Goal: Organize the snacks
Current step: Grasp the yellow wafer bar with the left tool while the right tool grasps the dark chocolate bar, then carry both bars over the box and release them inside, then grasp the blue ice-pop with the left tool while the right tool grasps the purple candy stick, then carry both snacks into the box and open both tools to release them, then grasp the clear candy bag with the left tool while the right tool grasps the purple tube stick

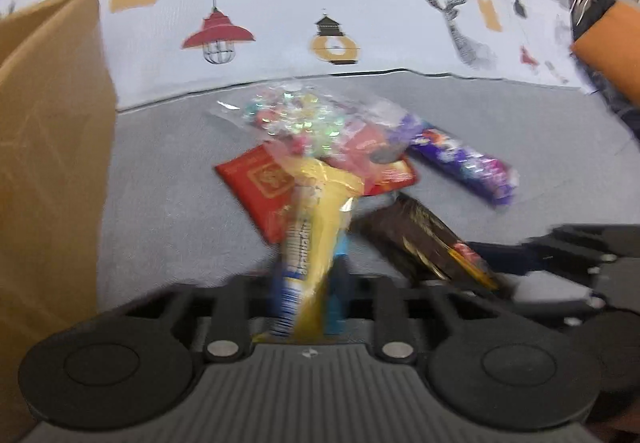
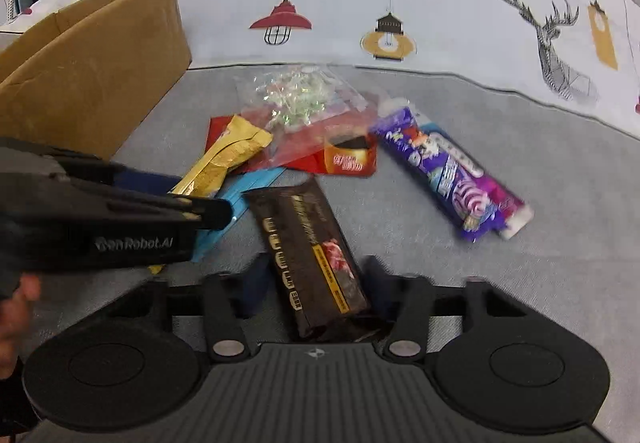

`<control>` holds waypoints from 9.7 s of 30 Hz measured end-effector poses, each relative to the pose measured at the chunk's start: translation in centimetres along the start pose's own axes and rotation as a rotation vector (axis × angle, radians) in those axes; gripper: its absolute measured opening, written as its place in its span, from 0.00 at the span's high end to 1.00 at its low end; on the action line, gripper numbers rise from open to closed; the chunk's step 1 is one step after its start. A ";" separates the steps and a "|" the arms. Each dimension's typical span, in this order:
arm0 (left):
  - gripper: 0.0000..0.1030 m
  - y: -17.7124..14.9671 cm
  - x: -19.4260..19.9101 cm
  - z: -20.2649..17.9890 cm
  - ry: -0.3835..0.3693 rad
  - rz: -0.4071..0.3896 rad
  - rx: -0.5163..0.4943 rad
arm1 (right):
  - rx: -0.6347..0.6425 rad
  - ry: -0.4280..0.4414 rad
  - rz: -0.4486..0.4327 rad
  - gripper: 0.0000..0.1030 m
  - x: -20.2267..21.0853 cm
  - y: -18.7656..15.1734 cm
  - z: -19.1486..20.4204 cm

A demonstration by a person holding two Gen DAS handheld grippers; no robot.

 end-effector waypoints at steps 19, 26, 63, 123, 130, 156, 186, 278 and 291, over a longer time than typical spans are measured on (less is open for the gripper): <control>0.85 -1.9 10.5 0.3 -0.094 -0.060 0.006 | -0.212 -0.138 -0.156 0.60 6.2 -1.2 0.0; 0.85 0.1 17.0 1.6 -0.103 -0.230 -0.002 | -0.255 -0.141 -0.227 0.60 11.1 -0.2 2.2; 0.85 -5.7 24.4 23.9 0.423 -0.162 0.253 | 0.026 0.253 -0.197 0.60 9.8 7.3 27.8; 0.46 1.2 -2.2 0.9 0.080 -0.033 -0.098 | 0.000 0.015 -0.084 0.62 -1.1 2.9 -9.4; 0.85 1.7 -1.8 1.1 0.039 -0.014 -0.035 | 0.170 0.011 -0.040 0.75 -2.9 2.7 -7.1; 0.91 -1.1 3.4 -2.0 -0.066 0.088 -0.027 | -0.117 0.026 -0.037 0.81 3.6 0.2 -6.3; 0.90 1.5 28.0 10.7 -0.004 -0.289 0.124 | -0.229 0.058 -0.337 0.80 21.0 7.1 15.7; 0.88 7.9 -6.7 0.0 -0.020 0.040 -0.006 | -0.014 0.054 -0.144 0.21 -5.7 3.4 -12.2; 0.98 8.7 -4.0 -0.2 -0.071 0.021 0.028 | -0.099 0.014 -0.157 0.78 -3.6 4.6 -12.1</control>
Point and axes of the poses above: each gripper's, at about its wrist camera, not at the fingertips, and x roughly against the way its jaws point, z to its left, y to its top, the point moved 7 cm from there along -x, roughly the way its jaws point, and after that the axes turned 5 degrees about -y, right-handed, at the moved point
